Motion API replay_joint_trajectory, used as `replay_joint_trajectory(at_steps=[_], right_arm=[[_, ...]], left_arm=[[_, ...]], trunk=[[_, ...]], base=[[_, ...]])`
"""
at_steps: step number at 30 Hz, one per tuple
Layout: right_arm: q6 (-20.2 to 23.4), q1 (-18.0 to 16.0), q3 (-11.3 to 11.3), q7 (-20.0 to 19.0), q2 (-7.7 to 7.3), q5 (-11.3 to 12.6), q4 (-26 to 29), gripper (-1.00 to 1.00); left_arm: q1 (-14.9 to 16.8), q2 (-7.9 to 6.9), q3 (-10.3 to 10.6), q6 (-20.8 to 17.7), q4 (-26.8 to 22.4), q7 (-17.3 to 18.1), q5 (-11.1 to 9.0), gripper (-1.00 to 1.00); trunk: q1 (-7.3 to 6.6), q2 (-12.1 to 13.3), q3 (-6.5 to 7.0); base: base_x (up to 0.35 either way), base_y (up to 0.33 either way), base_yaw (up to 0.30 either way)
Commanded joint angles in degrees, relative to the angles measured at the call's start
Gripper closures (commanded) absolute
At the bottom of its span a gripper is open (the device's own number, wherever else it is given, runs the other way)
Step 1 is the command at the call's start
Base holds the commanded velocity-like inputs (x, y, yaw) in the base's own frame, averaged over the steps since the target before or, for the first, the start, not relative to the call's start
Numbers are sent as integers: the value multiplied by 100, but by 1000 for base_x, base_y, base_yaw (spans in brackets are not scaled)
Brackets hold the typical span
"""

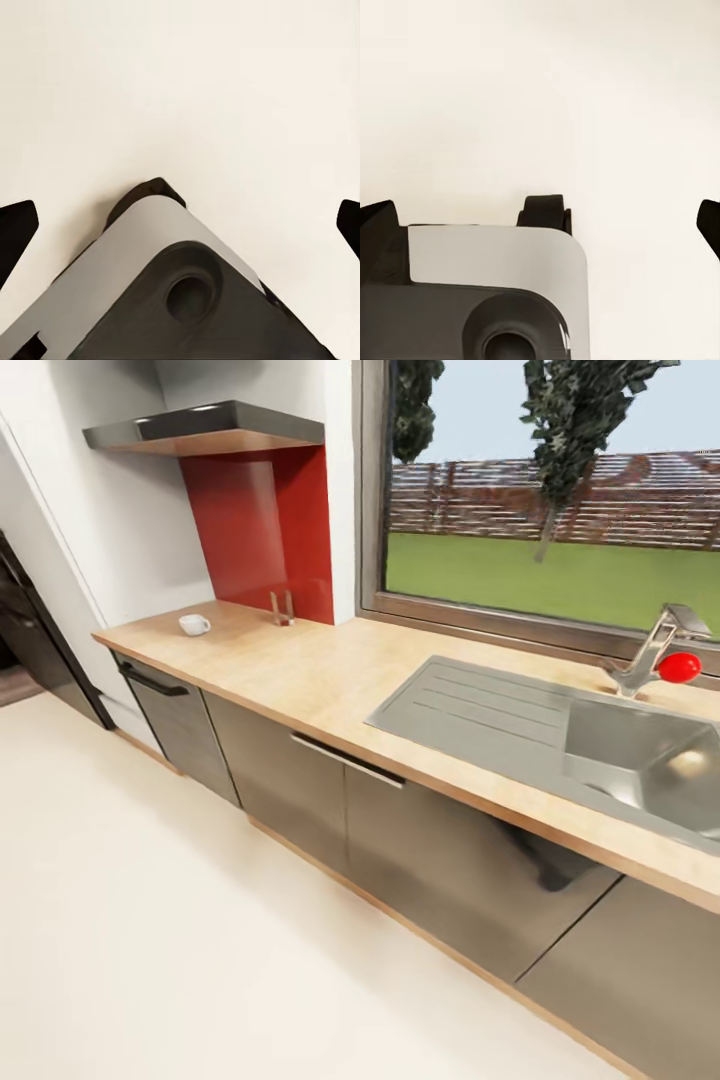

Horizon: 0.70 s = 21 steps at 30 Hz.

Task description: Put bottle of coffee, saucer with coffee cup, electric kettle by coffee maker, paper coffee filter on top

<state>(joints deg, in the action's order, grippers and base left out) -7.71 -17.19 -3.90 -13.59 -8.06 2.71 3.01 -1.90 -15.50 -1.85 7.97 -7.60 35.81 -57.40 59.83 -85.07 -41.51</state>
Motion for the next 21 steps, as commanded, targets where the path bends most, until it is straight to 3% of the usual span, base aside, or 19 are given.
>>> replay_joint_trajectory(at_steps=[1, 7, 17, 21], right_arm=[[-15, -3, -35, -36, -1, 25, 7, -100], [-19, -4, -20, -18, -2, 20, 26, -100], [-20, -3, -11, -29, -2, 19, 30, -100], [-20, -1, -8, -30, -2, 19, 32, -100]], left_arm=[[-3, 13, -24, 19, -9, 15, 18, -100], [-3, 117, -50, 34, -11, 14, 18, -100], [-3, 142, -39, 35, -6, 14, 27, -100], [-3, 143, -33, 33, -10, 14, 27, -100]], trunk=[[0, -2, -3], [0, -2, -3], [0, -2, -3], [0, -2, -3]], base=[[0, 0, 272], [0, 0, 272], [3, 0, 272], [180, 0, 235]])
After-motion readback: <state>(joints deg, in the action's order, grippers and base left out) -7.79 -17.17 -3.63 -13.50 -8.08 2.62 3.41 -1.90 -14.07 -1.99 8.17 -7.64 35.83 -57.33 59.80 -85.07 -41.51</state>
